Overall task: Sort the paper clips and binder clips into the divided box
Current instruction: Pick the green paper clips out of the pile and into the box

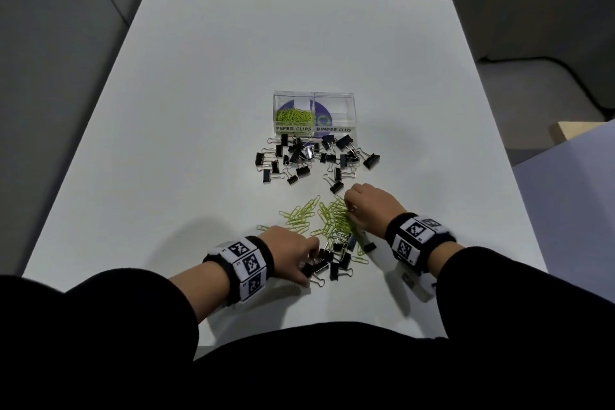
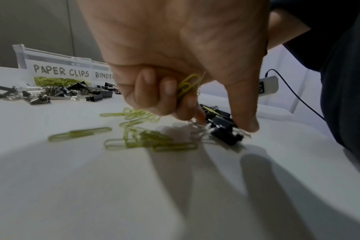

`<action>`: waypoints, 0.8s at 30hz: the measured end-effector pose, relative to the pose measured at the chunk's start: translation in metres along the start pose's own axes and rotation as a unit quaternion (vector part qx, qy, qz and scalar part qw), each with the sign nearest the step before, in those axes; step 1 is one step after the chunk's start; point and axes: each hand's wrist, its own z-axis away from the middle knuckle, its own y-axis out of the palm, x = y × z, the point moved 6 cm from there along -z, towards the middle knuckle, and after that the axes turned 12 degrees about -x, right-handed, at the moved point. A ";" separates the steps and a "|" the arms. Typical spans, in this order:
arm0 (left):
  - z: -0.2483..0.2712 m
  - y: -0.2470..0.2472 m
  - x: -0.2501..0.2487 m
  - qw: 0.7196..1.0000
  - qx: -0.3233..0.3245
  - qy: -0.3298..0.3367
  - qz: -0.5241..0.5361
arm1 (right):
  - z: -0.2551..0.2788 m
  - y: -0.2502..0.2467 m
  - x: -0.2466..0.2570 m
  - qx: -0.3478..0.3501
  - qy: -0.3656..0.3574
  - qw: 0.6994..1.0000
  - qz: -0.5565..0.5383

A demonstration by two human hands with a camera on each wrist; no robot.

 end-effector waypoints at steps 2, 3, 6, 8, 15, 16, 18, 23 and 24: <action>0.004 0.004 -0.002 1.000 -0.017 -0.001 -0.004 | 0.010 -0.001 0.003 0.031 0.027 0.999 -0.018; 0.006 0.005 -0.003 1.000 -0.026 -0.003 -0.005 | 0.015 0.001 0.004 0.056 0.046 0.997 -0.024; 0.011 0.007 -0.006 0.999 -0.049 -0.011 -0.011 | 0.031 0.007 0.008 0.110 0.094 0.987 -0.066; 0.013 0.007 -0.006 0.998 -0.058 -0.019 -0.022 | 0.041 0.010 0.014 0.127 0.082 0.984 -0.097; 0.016 -0.001 -0.007 0.995 -0.080 -0.010 -0.053 | 0.057 0.022 0.024 0.131 -0.064 0.989 0.005; 0.016 -0.003 -0.006 0.995 -0.084 -0.011 -0.056 | 0.057 0.023 0.027 0.124 -0.077 0.989 0.011; 0.016 -0.006 -0.003 0.995 -0.081 -0.013 -0.064 | 0.056 0.027 0.031 0.116 -0.094 0.988 0.030; 0.013 -0.006 0.006 0.995 -0.069 -0.045 -0.055 | 0.050 0.030 0.033 0.098 -0.094 0.990 0.046; 0.013 -0.006 0.007 0.995 -0.068 -0.051 -0.050 | 0.050 0.030 0.034 0.093 -0.095 0.990 0.040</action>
